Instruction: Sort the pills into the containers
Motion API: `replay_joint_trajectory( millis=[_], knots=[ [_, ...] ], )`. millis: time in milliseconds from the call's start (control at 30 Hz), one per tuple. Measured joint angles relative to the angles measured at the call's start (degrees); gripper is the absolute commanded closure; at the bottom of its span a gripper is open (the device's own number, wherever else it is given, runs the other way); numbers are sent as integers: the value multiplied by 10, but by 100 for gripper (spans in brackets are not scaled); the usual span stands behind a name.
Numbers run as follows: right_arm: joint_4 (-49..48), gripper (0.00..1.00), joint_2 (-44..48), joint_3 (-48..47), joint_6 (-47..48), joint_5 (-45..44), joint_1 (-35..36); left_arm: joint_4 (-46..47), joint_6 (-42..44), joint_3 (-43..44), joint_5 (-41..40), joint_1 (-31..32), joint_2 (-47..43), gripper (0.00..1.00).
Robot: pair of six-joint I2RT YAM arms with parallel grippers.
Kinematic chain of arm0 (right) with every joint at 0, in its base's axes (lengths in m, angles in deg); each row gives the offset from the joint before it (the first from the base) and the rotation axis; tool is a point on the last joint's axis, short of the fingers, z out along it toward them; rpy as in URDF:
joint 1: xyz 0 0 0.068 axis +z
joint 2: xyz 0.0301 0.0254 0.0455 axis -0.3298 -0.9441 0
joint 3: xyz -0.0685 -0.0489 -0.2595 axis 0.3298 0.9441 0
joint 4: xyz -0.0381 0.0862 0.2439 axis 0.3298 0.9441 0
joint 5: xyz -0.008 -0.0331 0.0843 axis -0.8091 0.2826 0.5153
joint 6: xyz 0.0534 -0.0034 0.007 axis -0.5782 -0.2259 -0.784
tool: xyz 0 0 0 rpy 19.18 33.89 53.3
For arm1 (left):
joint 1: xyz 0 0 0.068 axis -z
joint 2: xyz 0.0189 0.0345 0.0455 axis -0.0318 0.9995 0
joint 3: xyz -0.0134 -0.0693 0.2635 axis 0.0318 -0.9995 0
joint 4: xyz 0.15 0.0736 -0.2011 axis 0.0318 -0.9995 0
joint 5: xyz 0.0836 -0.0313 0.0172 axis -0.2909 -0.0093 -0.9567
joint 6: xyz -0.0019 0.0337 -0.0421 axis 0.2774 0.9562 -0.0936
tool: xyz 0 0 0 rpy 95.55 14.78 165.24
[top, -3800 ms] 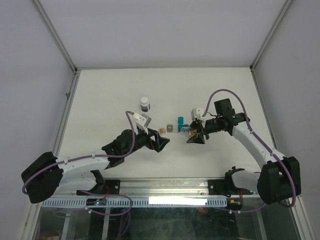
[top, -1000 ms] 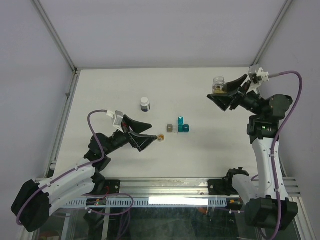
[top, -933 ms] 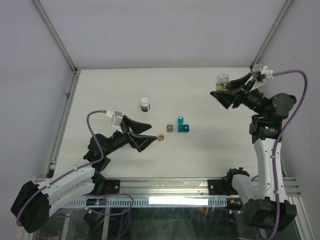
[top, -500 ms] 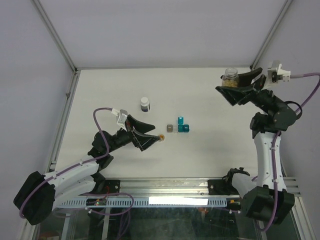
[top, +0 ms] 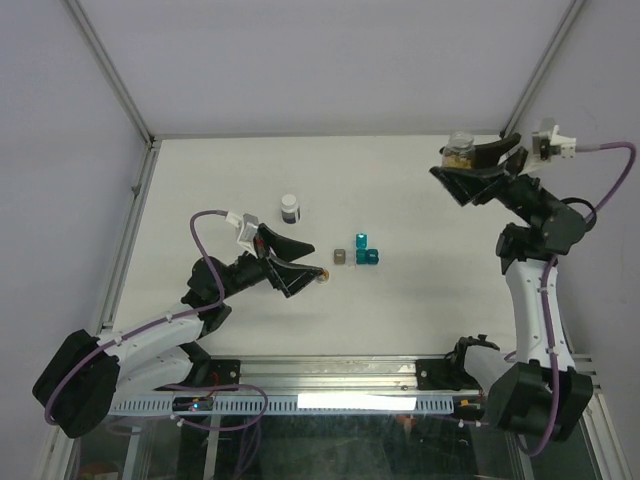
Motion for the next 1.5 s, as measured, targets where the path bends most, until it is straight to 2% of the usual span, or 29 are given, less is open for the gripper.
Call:
replay_joint_trajectory(
  millis=[33,67,167,233,333,400,467,567,700,833,967,1167,1333,1500],
  knots=[
    [-36,100,-7,15,-1,13,23,7,2,0,0,0,6,1],
    [-30,100,-6,36,20,26,43,13,4,0,0,0,11,1],
    [108,100,12,50,66,32,45,36,8,0,3,0,32,1],
    [137,100,19,63,125,43,63,65,-7,-1,8,0,49,1],
    [192,100,50,121,255,73,129,134,-49,-1,21,4,76,1],
    [274,100,69,141,358,94,154,158,-65,5,19,18,85,1],
    [344,100,71,139,447,97,157,144,-58,24,3,52,82,1],
    [448,100,71,138,568,106,161,47,-9,89,-84,118,62,1],
    [584,100,71,132,717,120,165,-18,29,151,-167,151,56,1],
    [649,100,73,131,794,129,168,-58,42,195,-210,156,94,2],
    [677,100,74,131,830,127,171,-101,51,232,-225,170,146,5],
    [748,100,71,111,903,86,177,-142,87,237,-233,177,157,3],
    [847,100,30,56,998,7,208,-159,136,171,-283,177,115,1],
    [918,100,-44,26,1055,-65,234,-168,161,46,-348,176,44,1]
  ],
)
